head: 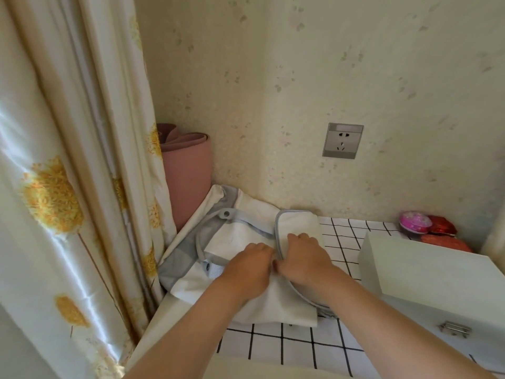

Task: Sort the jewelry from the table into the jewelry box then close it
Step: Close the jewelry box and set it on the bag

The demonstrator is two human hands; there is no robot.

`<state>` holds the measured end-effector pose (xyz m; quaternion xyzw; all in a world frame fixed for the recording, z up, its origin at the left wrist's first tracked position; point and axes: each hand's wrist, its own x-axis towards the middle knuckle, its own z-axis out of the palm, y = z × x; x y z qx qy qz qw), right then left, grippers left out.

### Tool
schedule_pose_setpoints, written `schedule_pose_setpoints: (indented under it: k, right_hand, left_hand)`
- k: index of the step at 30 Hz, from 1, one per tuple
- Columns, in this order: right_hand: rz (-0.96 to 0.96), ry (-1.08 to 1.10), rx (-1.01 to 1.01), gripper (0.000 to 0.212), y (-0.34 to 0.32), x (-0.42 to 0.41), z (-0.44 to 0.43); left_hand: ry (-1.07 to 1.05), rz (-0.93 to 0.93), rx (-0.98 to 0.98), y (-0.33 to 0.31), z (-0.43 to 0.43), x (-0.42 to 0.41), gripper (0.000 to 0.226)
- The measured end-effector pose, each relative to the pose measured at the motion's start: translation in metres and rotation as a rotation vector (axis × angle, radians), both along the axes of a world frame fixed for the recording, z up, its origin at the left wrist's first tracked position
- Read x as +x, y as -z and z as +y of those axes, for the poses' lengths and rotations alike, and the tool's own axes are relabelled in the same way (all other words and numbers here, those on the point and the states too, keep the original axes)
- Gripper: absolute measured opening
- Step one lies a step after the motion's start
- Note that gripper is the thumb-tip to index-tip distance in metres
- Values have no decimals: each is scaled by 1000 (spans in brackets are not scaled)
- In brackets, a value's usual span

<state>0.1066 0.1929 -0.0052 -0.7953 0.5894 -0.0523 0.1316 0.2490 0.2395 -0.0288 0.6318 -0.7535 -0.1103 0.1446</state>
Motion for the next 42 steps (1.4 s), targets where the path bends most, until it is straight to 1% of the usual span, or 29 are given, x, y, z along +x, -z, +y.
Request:
schedule_pose_setpoints:
  k: [2,4,6,7,9,11,13,15,17,18,20,22,24,27,32,34,36,37,40,42]
  right_hand:
    - [-37,10,26,35,-2,2,-10]
    - [-111,-30,65,8,-2,-5,-19]
    - [-175,-53,104,25,-1,-14,-28]
    - [-216,-43,125,25,-2,-19,-31]
    - [-300,-18,145,20,-1,-28,-35]
    - [-380,-5,160,34,2,-32,-35]
    - [-405,-17,129,41,5,-31,-31]
    - [-417,-10,96,39,6,-29,-30]
    - [-409,-3,64,32,9,-25,-31]
    - [-374,-3,39,28,12,-22,-31]
    - [-242,-7,-40,19,24,-11,-27]
    - [-136,-7,-111,20,37,-3,-22]
    - [-178,17,-139,22,43,-2,-20]
    - [-237,13,-172,30,45,-7,-26]
    - [-408,23,-104,30,51,-11,-34]
    - [-499,108,-76,31,49,-14,-39]
    - [-646,250,-48,33,43,-22,-44]
    - [-671,291,-48,33,40,-27,-45]
    - [-617,243,-110,33,38,-30,-39]
    - [-614,218,-134,25,32,-27,-35]
  left_hand:
    - [11,26,-2,6,-7,-2,19]
    - [22,62,17,9,-13,-7,19]
    - [50,102,54,8,-16,-13,28]
    - [59,103,77,6,-17,-17,38]
    - [73,57,108,4,-16,-23,60]
    - [65,-29,130,7,-16,-28,67]
    - [50,-88,161,9,-15,-30,66]
    - [52,-119,174,8,-15,-31,63]
    - [59,-120,173,10,-15,-31,60]
    - [62,-112,164,11,-16,-30,59]
    - [60,-104,133,16,-15,-30,58]
    - [62,-129,119,23,-14,-30,59]
    - [71,-167,106,30,-15,-29,61]
    - [86,-170,32,36,-16,-27,57]
    - [60,-211,76,33,-16,-30,58]
    - [64,-248,91,32,-16,-31,62]
    - [66,-307,86,33,-15,-32,63]
    - [68,-328,85,34,-14,-33,62]
    - [73,-335,102,33,-14,-33,59]
    - [71,-291,124,30,-15,-32,58]
